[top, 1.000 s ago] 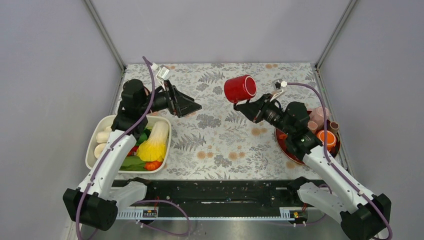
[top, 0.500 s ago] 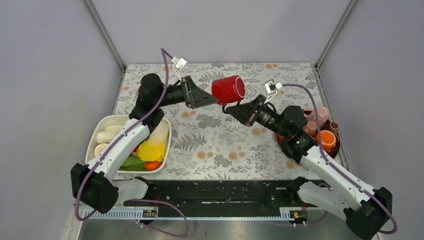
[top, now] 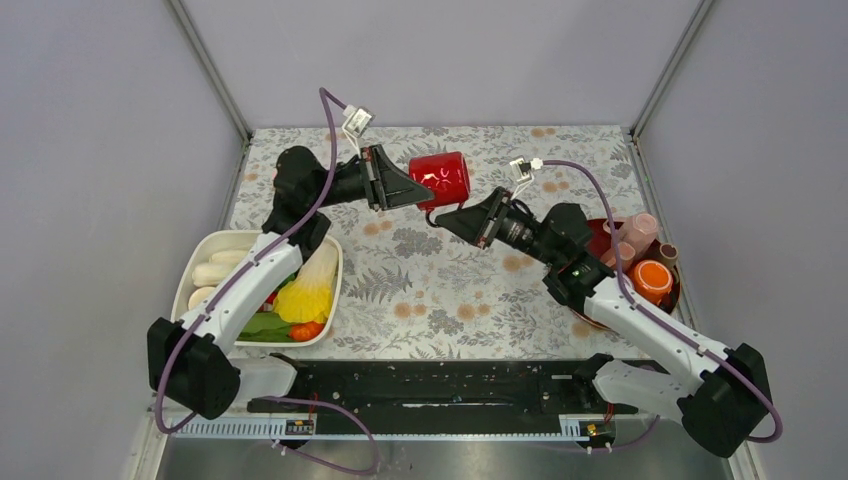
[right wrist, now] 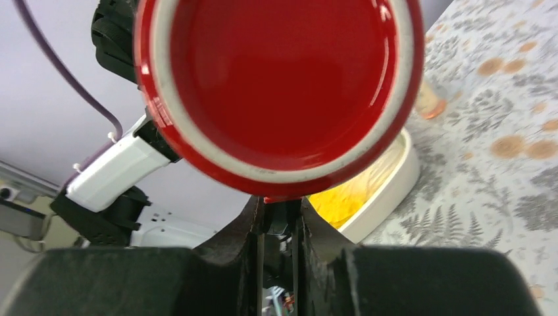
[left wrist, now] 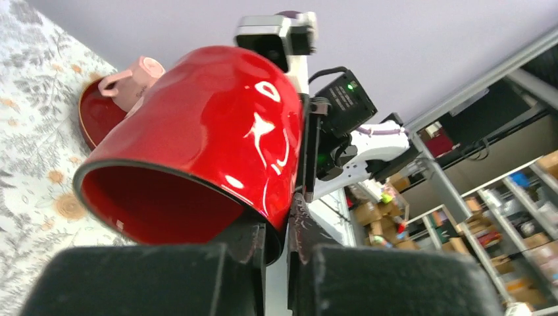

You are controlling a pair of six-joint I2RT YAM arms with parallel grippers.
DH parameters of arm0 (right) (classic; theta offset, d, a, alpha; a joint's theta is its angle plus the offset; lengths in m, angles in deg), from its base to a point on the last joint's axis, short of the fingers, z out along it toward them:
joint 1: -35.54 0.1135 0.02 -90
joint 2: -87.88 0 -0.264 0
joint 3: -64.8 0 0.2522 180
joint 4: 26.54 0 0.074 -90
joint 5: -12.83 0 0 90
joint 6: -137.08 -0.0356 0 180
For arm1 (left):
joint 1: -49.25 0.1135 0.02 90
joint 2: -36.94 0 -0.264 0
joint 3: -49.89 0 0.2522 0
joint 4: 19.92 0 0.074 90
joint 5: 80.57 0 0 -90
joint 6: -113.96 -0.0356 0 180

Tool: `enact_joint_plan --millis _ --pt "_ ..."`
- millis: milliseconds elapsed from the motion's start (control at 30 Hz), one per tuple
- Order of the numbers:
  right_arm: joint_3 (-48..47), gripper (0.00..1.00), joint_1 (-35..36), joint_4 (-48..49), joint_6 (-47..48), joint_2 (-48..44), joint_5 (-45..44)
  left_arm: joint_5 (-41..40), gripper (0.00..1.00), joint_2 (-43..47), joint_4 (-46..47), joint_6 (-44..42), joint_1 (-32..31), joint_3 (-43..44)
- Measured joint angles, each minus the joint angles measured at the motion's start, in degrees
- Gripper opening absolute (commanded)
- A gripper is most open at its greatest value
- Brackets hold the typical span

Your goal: Turn the mug right side up

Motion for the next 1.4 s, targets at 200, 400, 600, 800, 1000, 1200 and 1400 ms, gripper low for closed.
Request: enact_joint_plan --millis 200,400,600,800,1000,1200,1400 --pt "0.0 0.77 0.9 0.9 -2.0 1.5 0.2 -2.1 0.00 2.4 -11.1 -11.6 -0.8 3.6" --pt "0.7 0.99 1.7 -4.9 3.8 1.0 -7.3 -17.2 0.00 -0.1 -32.5 -28.1 -1.2 9.1" --pt "2.3 0.99 1.7 -17.4 7.8 0.1 -18.0 -29.6 0.00 -10.4 -48.9 -47.2 -1.1 18.8" --pt "-1.2 0.99 1.7 -36.6 14.3 0.1 -32.0 -40.3 0.00 -29.2 -60.3 -66.7 -1.1 31.5" --pt "-6.3 0.99 1.1 -48.8 19.8 -0.4 -48.5 -48.7 0.00 -44.4 -70.2 -77.4 -1.1 39.4" --pt "-5.2 0.99 -4.1 -53.6 21.6 -3.4 -55.1 -53.5 0.00 -50.1 -75.5 -83.5 -1.2 43.5" --pt "-2.7 0.99 -11.0 -56.0 20.2 -5.0 -56.7 -54.1 0.26 -52.7 -78.7 -87.3 -1.5 47.3"
